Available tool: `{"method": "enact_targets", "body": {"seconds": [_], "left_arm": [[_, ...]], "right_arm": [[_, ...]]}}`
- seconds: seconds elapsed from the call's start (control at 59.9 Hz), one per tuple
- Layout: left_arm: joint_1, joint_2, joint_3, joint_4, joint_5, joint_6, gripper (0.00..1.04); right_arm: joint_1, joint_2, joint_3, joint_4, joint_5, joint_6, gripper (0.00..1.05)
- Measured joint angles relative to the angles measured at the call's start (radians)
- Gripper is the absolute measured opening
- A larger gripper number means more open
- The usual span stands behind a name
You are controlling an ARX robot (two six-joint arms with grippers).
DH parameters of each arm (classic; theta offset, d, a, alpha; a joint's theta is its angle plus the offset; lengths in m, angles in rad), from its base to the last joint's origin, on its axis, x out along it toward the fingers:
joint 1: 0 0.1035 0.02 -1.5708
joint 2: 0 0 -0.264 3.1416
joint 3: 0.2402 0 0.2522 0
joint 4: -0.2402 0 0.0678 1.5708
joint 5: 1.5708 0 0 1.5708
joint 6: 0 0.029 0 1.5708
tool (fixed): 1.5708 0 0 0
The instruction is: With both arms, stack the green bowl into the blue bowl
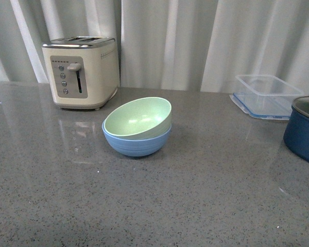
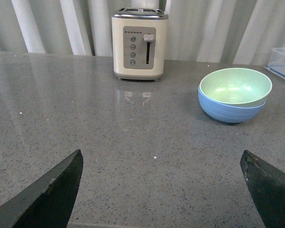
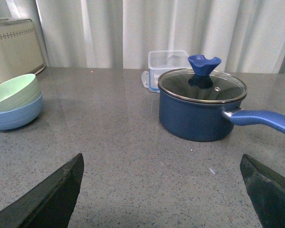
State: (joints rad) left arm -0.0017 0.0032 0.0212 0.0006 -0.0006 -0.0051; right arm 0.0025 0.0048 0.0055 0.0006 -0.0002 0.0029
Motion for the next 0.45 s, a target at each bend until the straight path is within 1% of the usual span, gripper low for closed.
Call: {"method": "enact_targets", "body": {"seconds": [0.05, 0.451], "left_arm": [[0.000, 0.000, 0.000, 0.000, 0.000, 0.000, 0.98], [0.000, 0.000, 0.000, 0.000, 0.000, 0.000, 0.98]], "right_arm": [[0.000, 0.000, 0.000, 0.000, 0.000, 0.000, 0.94], [0.000, 0.000, 0.000, 0.000, 0.000, 0.000, 0.95]]}}
